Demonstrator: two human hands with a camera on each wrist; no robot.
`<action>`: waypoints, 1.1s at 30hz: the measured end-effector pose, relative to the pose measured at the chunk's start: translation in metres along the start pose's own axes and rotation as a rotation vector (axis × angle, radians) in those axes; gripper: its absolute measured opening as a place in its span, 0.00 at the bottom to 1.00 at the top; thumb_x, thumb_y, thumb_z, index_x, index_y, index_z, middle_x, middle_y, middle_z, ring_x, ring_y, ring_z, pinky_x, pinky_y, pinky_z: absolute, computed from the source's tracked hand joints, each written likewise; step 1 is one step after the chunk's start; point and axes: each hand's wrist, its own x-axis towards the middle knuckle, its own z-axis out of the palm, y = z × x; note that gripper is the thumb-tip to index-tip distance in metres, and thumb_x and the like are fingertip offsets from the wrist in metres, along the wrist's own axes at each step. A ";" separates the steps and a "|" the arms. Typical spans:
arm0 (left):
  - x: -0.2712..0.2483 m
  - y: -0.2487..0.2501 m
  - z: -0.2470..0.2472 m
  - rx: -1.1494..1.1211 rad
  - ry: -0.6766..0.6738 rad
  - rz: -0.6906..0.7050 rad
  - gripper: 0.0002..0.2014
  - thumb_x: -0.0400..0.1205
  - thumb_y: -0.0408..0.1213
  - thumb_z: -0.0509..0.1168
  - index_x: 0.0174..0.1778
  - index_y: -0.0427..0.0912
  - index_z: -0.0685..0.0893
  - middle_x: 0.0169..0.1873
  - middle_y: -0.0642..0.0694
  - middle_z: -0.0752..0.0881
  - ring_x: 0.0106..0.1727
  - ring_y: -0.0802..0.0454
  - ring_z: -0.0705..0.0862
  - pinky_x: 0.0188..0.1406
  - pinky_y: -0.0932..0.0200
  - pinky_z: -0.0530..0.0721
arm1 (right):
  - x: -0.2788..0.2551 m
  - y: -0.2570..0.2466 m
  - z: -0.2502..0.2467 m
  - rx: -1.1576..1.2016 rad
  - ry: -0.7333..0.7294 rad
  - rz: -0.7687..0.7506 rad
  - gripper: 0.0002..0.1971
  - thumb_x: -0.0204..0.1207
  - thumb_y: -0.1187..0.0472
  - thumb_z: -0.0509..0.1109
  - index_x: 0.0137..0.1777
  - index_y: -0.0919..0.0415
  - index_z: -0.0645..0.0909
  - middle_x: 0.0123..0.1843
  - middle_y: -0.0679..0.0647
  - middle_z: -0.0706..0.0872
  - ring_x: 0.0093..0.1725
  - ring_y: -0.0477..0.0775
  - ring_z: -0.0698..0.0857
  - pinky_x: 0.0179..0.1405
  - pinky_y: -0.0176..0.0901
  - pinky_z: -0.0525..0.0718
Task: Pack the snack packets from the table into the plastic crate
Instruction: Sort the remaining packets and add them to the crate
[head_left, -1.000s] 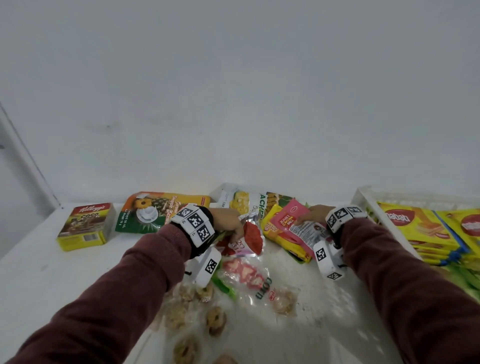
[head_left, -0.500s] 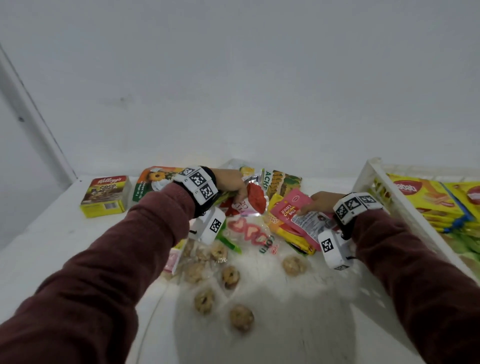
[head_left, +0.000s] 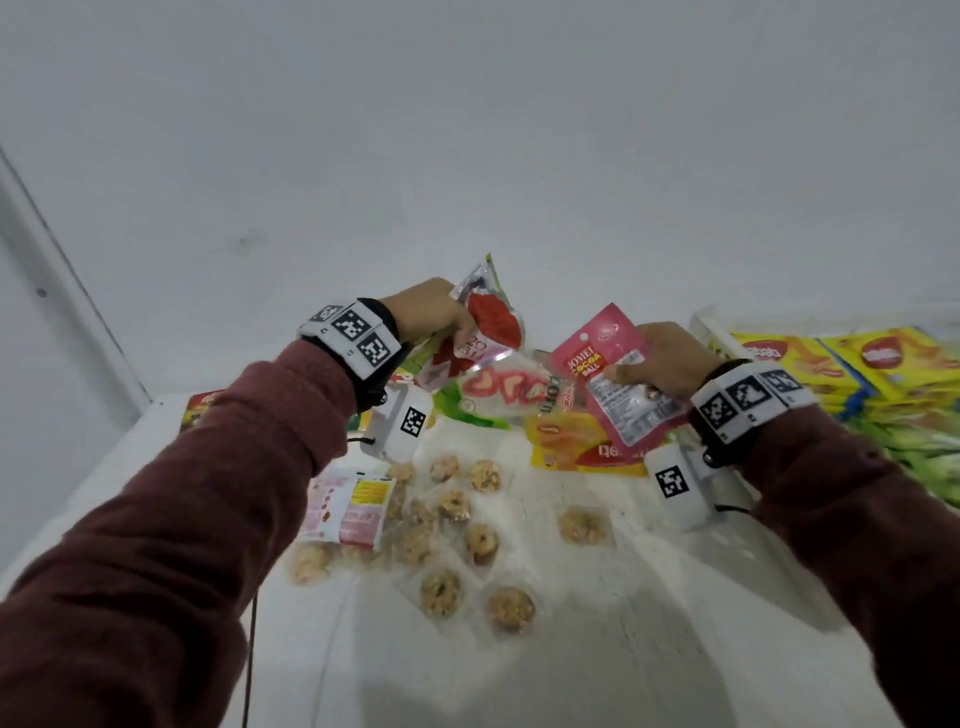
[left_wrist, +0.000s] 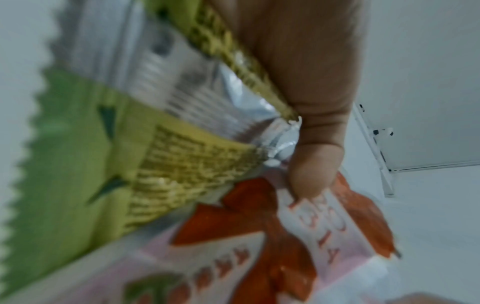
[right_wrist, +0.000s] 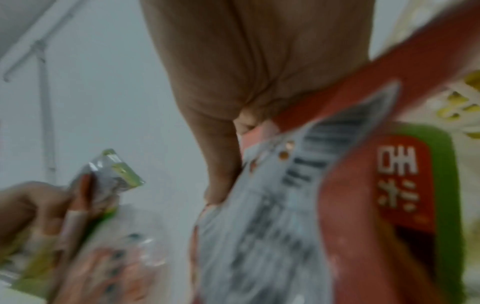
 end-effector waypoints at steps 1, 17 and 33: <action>0.001 0.005 -0.002 -0.039 0.030 0.034 0.05 0.59 0.24 0.66 0.28 0.32 0.78 0.28 0.40 0.77 0.31 0.47 0.74 0.30 0.61 0.70 | -0.004 -0.006 -0.011 0.014 0.062 -0.005 0.11 0.73 0.66 0.73 0.52 0.71 0.81 0.40 0.56 0.84 0.35 0.53 0.81 0.26 0.31 0.76; -0.039 0.032 0.047 -0.215 0.259 -0.146 0.04 0.58 0.27 0.66 0.24 0.34 0.76 0.25 0.42 0.78 0.27 0.47 0.75 0.26 0.62 0.72 | -0.037 0.012 -0.029 -0.198 -0.264 0.038 0.18 0.76 0.59 0.71 0.62 0.68 0.80 0.59 0.60 0.84 0.59 0.60 0.82 0.51 0.38 0.76; -0.067 0.013 0.064 -0.125 0.250 -0.327 0.13 0.68 0.21 0.63 0.18 0.35 0.74 0.18 0.47 0.77 0.27 0.50 0.73 0.25 0.62 0.68 | -0.035 0.025 0.033 -0.314 -0.609 -0.022 0.20 0.73 0.53 0.72 0.65 0.56 0.80 0.58 0.52 0.86 0.53 0.56 0.83 0.57 0.48 0.78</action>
